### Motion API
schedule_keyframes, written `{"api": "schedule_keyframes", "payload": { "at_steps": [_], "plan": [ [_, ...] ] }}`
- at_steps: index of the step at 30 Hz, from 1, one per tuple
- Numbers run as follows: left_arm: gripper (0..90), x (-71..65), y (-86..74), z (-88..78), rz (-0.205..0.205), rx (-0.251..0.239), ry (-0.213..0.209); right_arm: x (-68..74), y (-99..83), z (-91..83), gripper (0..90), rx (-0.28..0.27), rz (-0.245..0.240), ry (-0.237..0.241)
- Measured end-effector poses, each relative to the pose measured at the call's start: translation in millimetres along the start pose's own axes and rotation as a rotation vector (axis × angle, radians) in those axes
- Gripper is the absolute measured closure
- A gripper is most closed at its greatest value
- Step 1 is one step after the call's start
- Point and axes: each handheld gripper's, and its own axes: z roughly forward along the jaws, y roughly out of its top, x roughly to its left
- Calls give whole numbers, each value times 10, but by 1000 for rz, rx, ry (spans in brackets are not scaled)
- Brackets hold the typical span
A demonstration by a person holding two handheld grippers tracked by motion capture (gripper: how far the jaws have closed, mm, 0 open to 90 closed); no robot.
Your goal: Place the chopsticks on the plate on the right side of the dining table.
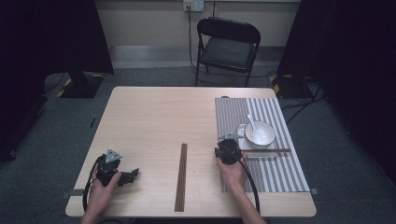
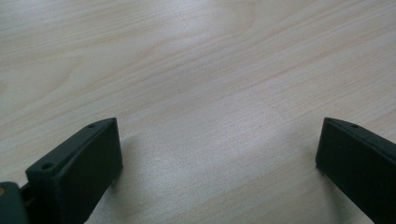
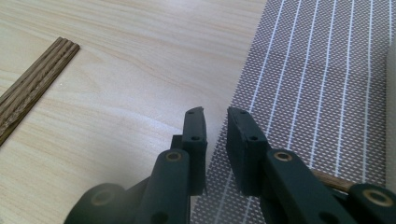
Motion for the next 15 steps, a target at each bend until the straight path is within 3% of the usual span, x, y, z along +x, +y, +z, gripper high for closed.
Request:
{"api": "schedule_keyframes", "payload": {
  "at_steps": [15],
  "plan": [
    [0, 0, 0, 0, 0, 0, 0, -12, -4, 9, 776, 3, 2, -1]
  ]
}}
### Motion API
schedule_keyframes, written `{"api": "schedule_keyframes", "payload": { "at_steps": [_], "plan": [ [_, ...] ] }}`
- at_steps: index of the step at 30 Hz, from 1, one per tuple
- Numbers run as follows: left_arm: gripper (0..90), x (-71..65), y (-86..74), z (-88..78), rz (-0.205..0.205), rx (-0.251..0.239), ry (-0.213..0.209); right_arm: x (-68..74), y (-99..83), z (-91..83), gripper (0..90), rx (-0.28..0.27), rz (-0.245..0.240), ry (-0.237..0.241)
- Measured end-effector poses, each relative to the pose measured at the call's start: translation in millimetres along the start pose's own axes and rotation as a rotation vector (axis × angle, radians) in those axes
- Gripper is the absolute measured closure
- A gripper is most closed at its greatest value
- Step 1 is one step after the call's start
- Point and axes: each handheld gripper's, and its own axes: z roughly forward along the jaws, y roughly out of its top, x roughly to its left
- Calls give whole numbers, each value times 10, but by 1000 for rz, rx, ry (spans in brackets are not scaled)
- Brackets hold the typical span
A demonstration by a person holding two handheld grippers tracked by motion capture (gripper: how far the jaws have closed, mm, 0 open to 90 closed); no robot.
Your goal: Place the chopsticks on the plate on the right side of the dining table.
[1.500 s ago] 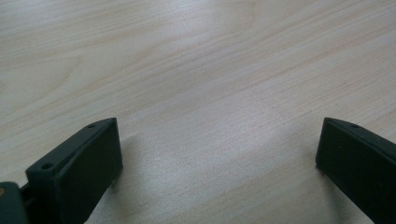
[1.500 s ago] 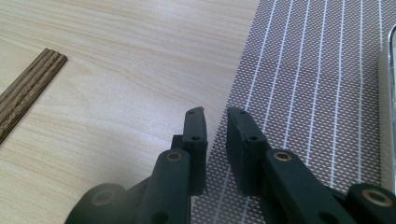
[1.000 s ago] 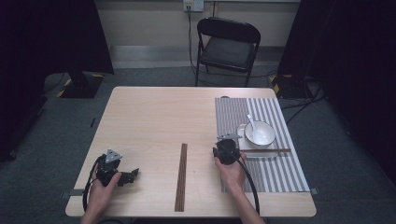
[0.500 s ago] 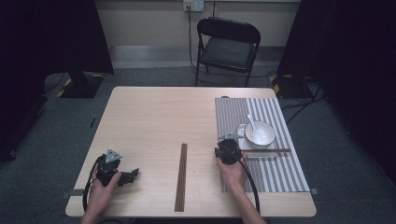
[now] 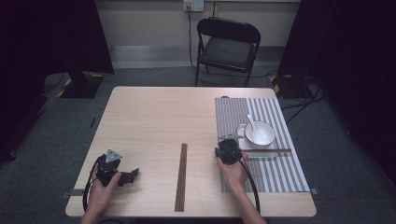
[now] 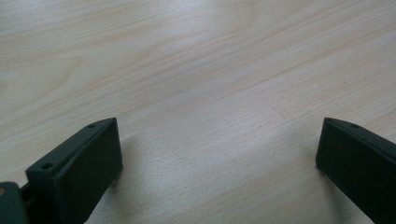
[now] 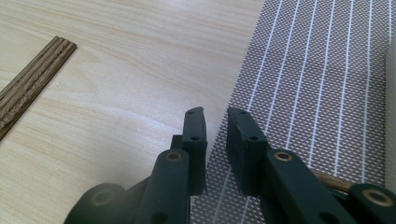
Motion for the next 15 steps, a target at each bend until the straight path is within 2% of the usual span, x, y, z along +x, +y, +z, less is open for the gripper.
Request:
{"api": "schedule_keyframes", "payload": {
  "at_steps": [8, 15],
  "plan": [
    [0, 0, 0, 0, 0, 0, 0, -17, -2, -14, 775, 1, 1, -3],
    [0, 0, 0, 0, 0, 0, 0, 3, 1, -99, 764, -16, -13, 19]
  ]
}}
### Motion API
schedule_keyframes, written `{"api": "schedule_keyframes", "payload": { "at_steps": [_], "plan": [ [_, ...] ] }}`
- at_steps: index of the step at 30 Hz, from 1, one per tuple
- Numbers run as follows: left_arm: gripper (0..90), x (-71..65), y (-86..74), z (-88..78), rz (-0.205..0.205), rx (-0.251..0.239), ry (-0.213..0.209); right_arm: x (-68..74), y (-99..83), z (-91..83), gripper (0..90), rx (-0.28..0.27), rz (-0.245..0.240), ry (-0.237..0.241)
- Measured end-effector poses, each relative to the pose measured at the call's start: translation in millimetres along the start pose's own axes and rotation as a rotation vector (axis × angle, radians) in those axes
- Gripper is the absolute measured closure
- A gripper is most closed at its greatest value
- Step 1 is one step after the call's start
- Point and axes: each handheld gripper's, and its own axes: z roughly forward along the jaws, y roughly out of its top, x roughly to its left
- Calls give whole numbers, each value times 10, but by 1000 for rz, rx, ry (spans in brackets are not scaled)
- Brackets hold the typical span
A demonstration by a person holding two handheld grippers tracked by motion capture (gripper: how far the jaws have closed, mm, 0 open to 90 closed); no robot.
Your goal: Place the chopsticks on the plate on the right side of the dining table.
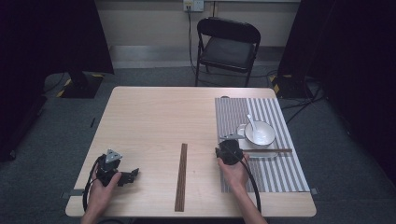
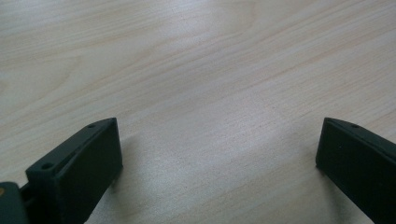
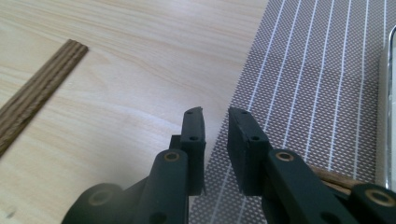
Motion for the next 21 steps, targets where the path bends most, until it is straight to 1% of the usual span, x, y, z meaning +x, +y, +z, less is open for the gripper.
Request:
{"api": "schedule_keyframes", "payload": {
  "at_steps": [4, 7, 10, 13, 16, 19, 21],
  "plan": [
    [0, 0, 0, 0, 0, 0, 0, 2, 0, -117, 741, -11, -16, 13],
    [0, 0, 0, 0, 0, 0, 0, -63, -30, -220, 732, -19, -20, 5],
    [0, 0, 0, 0, 0, 0, 0, -184, -78, -332, 731, -25, -9, -5],
    [0, 0, 0, 0, 0, 0, 0, -317, -131, -429, 740, -24, -1, -31],
    [0, 0, 0, 0, 0, 0, 0, -449, -206, -485, 758, -6, -16, -55],
    [0, 0, 0, 0, 0, 0, 0, -576, -263, -539, 772, -5, 15, -76],
    [0, 0, 0, 0, 0, 0, 0, -642, -300, -541, 780, -1, 26, -86]
  ]
}}
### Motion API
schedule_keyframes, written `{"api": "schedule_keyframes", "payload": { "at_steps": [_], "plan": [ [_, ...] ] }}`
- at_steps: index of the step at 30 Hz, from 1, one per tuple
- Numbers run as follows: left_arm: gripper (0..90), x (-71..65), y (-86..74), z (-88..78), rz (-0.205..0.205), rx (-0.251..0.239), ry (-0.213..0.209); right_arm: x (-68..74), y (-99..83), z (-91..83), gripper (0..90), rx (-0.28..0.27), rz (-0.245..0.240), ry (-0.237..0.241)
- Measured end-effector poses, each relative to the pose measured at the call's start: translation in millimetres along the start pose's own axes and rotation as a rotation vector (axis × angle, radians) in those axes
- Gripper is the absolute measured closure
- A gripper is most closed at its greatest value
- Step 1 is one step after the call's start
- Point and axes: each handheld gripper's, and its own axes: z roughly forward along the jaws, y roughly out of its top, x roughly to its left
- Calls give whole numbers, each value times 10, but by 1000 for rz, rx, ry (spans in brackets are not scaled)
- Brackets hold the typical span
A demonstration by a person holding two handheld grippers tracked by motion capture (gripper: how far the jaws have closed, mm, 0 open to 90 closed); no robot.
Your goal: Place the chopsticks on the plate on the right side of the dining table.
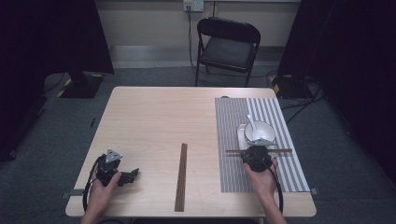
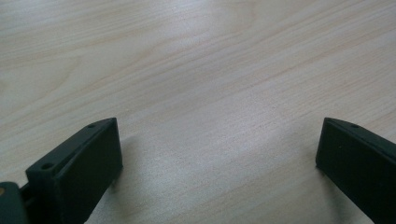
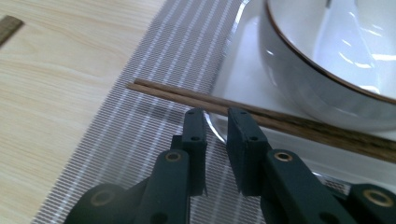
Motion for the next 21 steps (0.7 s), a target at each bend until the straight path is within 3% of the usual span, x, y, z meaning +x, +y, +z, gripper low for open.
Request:
{"api": "schedule_keyframes", "payload": {
  "at_steps": [9, 21],
  "plan": [
    [0, 0, 0, 0, 0, 0, 0, -154, -31, 48, 785, -8, 47, -30],
    [0, -1, 0, 0, -1, 0, 0, -245, -32, 68, 786, -15, 70, -48]
  ]
}}
